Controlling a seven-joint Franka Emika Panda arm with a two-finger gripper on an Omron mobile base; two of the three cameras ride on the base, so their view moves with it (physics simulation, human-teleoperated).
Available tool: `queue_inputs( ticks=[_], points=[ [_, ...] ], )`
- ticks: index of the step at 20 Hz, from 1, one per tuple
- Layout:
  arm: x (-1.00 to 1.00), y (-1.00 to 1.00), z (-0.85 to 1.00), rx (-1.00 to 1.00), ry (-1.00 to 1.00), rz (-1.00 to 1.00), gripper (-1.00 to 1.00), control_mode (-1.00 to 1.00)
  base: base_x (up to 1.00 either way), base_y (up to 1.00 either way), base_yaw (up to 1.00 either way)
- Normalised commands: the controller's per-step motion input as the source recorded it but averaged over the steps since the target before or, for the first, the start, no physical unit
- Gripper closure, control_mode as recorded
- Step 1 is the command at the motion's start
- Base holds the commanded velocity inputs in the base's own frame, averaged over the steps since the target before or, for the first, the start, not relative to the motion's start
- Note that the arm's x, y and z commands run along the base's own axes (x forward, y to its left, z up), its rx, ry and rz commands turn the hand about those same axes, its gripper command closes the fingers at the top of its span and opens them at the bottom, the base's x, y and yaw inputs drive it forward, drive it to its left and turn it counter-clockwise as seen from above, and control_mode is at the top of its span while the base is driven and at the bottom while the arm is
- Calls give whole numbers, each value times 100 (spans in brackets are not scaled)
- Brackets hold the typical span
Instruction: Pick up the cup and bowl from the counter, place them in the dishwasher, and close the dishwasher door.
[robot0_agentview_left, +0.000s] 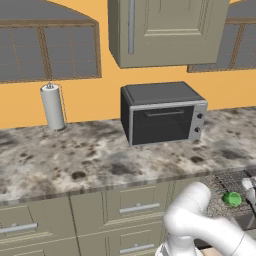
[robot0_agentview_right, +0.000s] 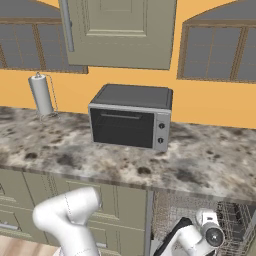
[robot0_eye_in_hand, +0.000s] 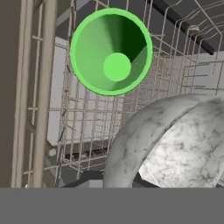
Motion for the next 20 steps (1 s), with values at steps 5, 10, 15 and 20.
queue_inputs(
  ticks=[5, 10, 15, 20],
  points=[
    [0, -16, -32, 0, 0, 0, -100, -100, 0, 0, 0],
    [0, -14, 14, 0, -3, -1, -100, -100, 0, 0, 0],
    [-8, 0, 1, 0, -1, 0, -100, -100, 0, 0, 0],
    [-65, 0, 6, -9, 0, 2, -100, -100, 0, 0, 0]
  ],
)
